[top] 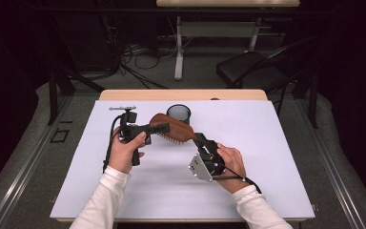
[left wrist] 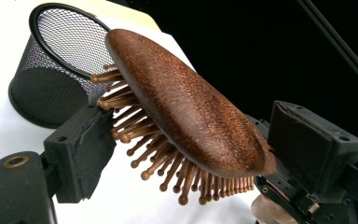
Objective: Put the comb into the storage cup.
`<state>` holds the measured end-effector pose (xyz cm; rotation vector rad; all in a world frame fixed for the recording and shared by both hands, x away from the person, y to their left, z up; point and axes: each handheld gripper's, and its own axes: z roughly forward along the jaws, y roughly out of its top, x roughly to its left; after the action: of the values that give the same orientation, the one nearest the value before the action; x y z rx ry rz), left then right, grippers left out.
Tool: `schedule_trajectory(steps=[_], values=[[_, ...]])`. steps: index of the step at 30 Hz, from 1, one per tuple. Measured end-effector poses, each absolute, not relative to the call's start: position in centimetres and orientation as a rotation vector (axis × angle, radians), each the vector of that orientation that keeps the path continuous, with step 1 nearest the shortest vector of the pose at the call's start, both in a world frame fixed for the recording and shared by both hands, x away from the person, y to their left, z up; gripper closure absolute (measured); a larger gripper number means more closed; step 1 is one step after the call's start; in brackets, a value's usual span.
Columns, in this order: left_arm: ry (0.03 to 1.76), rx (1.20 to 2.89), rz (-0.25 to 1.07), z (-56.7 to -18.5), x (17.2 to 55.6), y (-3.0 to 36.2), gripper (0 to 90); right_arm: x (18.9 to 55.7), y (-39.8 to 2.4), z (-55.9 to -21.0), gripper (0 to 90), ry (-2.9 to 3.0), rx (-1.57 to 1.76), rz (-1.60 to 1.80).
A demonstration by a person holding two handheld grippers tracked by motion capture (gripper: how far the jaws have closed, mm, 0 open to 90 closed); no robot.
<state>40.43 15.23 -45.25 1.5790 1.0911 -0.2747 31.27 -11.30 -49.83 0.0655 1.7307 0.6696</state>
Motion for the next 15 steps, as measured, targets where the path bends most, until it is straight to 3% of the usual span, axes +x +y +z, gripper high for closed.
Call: schedule_trajectory(steps=[15], values=[[1.100, 1.571, -0.310, -45.49, 40.79, 14.23, 13.2, 31.08, -10.97, -49.65, 78.0, 1.705, 0.061, 0.685]])
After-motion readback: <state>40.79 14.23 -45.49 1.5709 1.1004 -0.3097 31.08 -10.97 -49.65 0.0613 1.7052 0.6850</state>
